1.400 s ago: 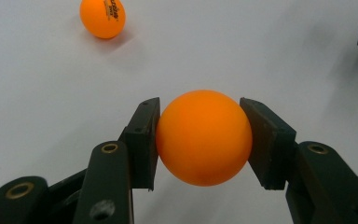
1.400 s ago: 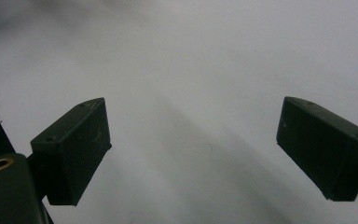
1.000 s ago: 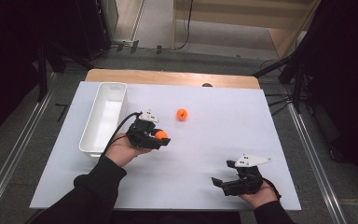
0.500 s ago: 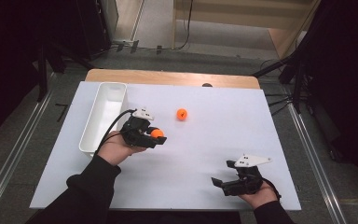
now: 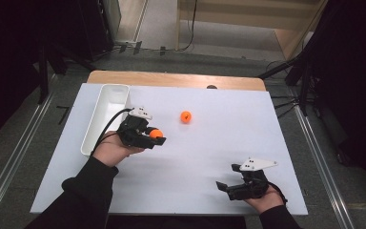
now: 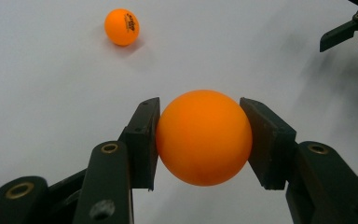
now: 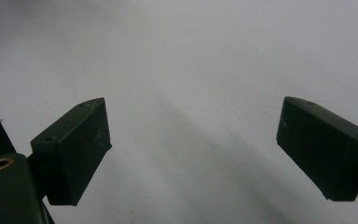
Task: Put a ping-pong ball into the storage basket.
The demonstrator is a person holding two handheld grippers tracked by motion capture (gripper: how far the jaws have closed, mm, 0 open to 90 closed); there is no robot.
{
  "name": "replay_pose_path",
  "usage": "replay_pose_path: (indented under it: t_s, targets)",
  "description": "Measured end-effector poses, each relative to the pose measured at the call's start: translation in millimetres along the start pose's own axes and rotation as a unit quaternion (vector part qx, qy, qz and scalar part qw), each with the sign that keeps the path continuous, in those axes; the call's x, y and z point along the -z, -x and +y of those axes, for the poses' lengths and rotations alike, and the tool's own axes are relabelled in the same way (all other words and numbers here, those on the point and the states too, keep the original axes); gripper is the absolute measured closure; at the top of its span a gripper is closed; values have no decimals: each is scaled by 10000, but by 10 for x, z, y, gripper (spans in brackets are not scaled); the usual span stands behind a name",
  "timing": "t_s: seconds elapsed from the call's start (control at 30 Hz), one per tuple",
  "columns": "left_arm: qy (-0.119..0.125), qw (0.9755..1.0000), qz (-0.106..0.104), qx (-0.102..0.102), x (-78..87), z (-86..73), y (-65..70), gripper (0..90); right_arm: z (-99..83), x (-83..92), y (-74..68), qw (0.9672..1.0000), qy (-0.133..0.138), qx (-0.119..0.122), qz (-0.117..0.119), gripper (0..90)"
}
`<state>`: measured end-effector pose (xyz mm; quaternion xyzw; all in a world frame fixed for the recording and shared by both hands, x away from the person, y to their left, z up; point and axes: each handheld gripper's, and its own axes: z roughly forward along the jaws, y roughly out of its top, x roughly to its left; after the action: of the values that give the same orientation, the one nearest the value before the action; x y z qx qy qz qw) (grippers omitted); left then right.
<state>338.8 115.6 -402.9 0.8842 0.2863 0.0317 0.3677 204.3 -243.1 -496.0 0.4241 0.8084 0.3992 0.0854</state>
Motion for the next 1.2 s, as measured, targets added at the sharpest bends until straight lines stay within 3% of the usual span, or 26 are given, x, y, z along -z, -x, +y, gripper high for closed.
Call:
replay_pose_path:
  t_s: [0.17, 0.3, 0.4, 1.0, 1.2]
  targets:
    - [-15, 10000, 39, -24, 57, -2, -26, 506, 0, -1, -1, 10000, 6, 0, -2, 84]
    - [135, 9994, -311, 109, 152, 11, -54, 506, -1, -1, 0, 10000, 4, 2, -3, 85]
    - [162, 9997, -141, 63, 211, 21, -58, 506, 0, -1, 0, 10000, 6, 2, -4, 84]
    - [144, 9989, 387, 229, 403, -27, -247, 506, 0, -4, -4, 10000, -19, 7, -8, 84]
    - [197, 9976, 515, 422, 447, -50, -333, 505, 1, -5, -6, 10000, -16, 6, -5, 84]
